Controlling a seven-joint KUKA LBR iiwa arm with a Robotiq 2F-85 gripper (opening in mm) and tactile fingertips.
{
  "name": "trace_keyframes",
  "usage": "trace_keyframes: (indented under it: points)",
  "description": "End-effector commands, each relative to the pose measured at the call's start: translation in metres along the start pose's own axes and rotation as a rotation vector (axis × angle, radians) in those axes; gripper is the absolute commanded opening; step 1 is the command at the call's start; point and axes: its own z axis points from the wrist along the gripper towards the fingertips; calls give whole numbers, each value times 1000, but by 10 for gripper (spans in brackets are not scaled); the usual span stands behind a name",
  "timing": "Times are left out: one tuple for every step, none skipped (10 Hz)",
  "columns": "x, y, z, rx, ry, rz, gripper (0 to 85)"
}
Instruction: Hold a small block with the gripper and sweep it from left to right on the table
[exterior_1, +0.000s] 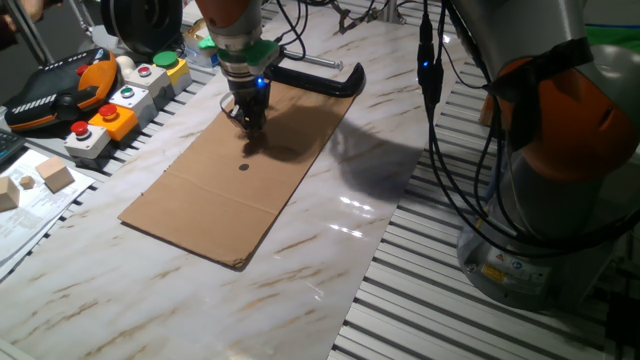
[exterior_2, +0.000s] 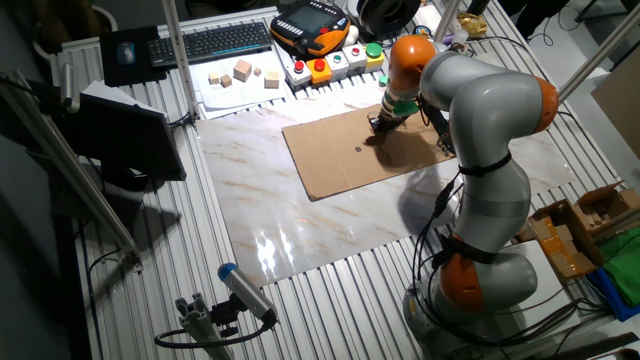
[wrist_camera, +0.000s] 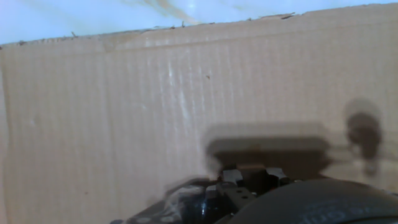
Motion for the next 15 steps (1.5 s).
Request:
trace_keyframes:
  points:
    - [0, 0, 0, -3, -1, 11, 7]
    - [0, 0, 0, 0, -2, 25, 7]
    - [0, 0, 0, -8, -2, 31, 7]
    - [0, 0, 0, -9, -1, 33, 7]
    - [0, 0, 0, -8, -1, 39, 7]
    - [0, 0, 0, -8, -1, 44, 7]
    - [0, 0, 0, -19, -6, 38, 7]
    - [0, 0, 0, -35, -10, 29, 7]
    - [0, 0, 0, -34, -7, 17, 7]
    - [0, 0, 0, -45, 0, 15, 7]
    - [0, 0, 0, -49, 2, 12, 7]
    - [0, 0, 0, -44, 1, 8, 7]
    - [0, 0, -1, -44, 4, 3, 7]
    - [0, 1, -2, -40, 5, -5, 7]
    - [0, 1, -2, -35, 4, -8, 7]
